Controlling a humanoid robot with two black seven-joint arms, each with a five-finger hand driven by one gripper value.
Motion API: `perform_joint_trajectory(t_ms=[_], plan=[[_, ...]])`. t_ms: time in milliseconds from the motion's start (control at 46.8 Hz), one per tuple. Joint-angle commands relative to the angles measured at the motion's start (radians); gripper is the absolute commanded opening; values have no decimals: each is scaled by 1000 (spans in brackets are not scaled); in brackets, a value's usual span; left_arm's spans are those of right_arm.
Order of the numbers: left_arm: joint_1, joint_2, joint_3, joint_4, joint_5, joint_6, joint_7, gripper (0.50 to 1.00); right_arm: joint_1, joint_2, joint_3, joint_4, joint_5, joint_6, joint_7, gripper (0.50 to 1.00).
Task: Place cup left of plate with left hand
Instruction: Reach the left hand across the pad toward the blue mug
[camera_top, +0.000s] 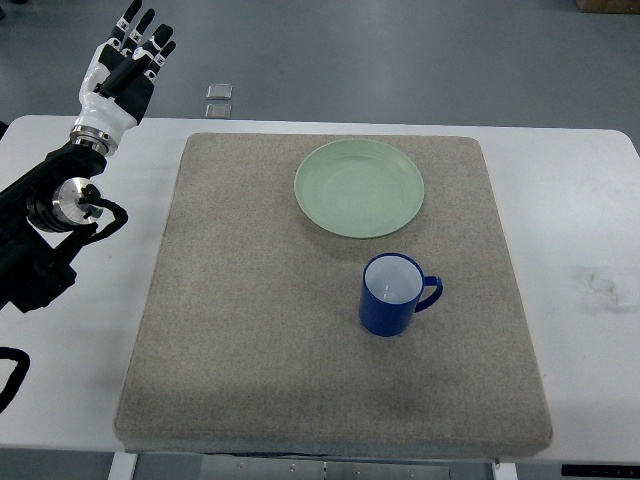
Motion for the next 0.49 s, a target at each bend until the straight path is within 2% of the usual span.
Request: perform_joint_trajectory(t_ms=[0, 299, 470], plan=[[0, 2, 0, 0, 2, 0, -2, 996, 0, 0, 0, 0, 0, 0, 0, 932], [12, 0, 12, -1, 2, -5, -2, 996, 0, 0, 0, -1, 0, 0, 0, 932], [11, 3, 61, -11, 15, -74, 3, 996, 0, 0, 0, 0, 0, 0, 0, 932]])
